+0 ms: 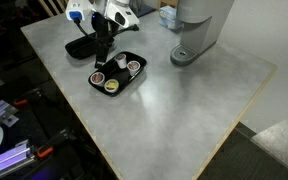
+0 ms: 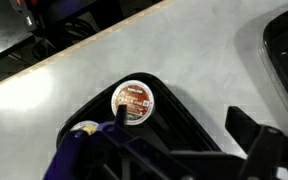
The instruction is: Transfer the coffee pods from the box on the right to the box on the left
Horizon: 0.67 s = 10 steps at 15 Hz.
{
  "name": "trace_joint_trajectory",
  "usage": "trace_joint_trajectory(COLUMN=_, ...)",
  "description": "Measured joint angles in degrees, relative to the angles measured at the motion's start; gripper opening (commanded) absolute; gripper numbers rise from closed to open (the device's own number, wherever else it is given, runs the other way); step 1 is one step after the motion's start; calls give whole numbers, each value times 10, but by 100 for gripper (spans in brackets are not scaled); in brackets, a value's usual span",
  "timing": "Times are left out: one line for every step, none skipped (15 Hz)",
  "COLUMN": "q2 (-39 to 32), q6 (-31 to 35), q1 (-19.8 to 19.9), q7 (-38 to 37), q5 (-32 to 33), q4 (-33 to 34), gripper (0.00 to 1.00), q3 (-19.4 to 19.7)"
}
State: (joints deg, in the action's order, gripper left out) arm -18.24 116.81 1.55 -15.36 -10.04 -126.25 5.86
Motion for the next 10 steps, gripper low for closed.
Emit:
trace_joint_trajectory(q2=0, q6=0, q1=2, q7=-2, q5=0, q4=0, gripper=100, q3=3)
trace_joint_trajectory(q2=-1, q6=0, q1=4, q7=-3, q5=0, q4=0, gripper=100, q3=6)
trace_joint_trajectory(q2=-1, q6=0, q1=6, q7=-5, q5=0, q4=0, gripper=100, q3=9)
trace_joint_trajectory(q2=-2, q6=0, q1=8, q7=-6, q5=0, q4=-1, gripper=100, q3=12)
trace_joint_trajectory(q2=-3, q6=1, q1=11, q7=-6, q5=0, q4=-1, gripper=100, q3=14)
trace_joint_trajectory(q2=-5, q6=1, q1=14, q7=-6, q5=0, q4=-2, gripper=100, q3=15)
trace_joint_trajectory(q2=-8, q6=1, q1=17, q7=-6, q5=0, q4=-2, gripper=100, q3=15)
trace_joint_trajectory(q2=-11, q6=1, q1=19, q7=-5, q5=-1, q4=-2, gripper=100, q3=15)
trace_joint_trajectory(q2=-16, q6=2, q1=19, q7=-4, q5=-3, q4=-2, gripper=100, q3=15)
trace_joint_trajectory(q2=-22, q6=4, q1=20, q7=-2, q5=-7, q4=-2, gripper=100, q3=14)
